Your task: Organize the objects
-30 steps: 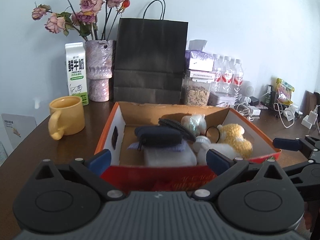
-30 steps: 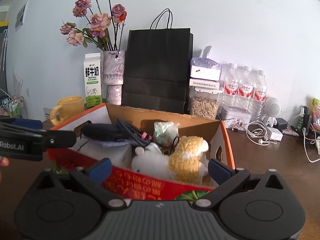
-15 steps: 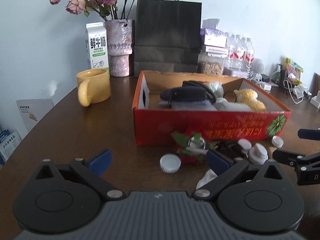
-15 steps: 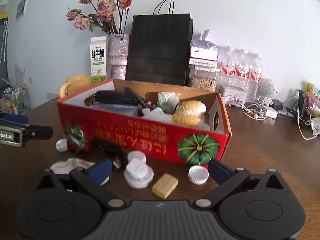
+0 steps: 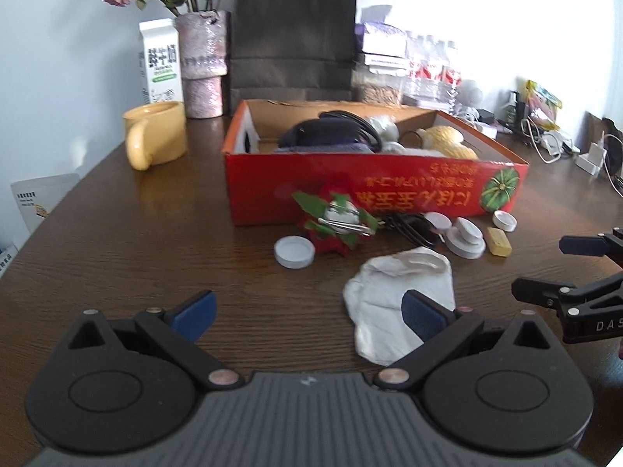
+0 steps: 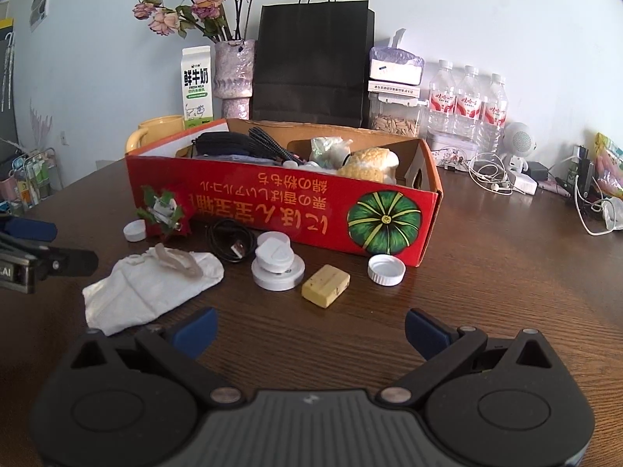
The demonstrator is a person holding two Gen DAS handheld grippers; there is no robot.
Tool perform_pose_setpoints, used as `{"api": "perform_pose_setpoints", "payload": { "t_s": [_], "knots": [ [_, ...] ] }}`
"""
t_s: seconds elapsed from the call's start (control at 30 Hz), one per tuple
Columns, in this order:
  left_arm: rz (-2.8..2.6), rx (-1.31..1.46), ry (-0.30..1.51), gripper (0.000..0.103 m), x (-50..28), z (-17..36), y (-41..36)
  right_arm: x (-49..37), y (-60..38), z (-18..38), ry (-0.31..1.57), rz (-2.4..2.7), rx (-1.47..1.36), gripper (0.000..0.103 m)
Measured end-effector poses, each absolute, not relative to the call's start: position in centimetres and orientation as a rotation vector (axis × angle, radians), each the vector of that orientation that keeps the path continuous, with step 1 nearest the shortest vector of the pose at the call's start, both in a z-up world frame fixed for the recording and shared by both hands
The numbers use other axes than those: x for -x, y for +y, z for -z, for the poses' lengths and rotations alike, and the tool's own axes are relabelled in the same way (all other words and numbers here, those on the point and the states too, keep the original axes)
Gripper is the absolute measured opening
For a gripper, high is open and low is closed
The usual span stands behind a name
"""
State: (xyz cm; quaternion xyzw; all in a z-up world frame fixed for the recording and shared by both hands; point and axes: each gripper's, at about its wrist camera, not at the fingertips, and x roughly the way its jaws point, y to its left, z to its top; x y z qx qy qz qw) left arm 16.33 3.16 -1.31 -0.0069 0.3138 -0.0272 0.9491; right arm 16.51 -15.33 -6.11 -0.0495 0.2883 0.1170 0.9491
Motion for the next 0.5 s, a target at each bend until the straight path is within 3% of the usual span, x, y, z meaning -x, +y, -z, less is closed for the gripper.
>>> {"api": "perform_pose_setpoints", "payload": {
  "t_s": [0.23, 0.37, 0.5],
  "knots": [
    [0.074, 0.013, 0.654, 0.103, -17.0, 1.7, 1.9, -16.7, -15.0, 5.9, 0.573, -0.282, 0.090, 0.101],
    [0.056, 0.016, 0.652, 0.103, -17.0, 1.7, 2.2, -17.0, -13.5, 5.6, 0.567, -0.369, 0.113, 0.077],
    [0.025, 0.030, 0.654, 0.103, -16.9, 1.7, 3.0, -17.9, -11.2, 5.2, 0.560, -0.446, 0.160, 0.060]
  ]
}}
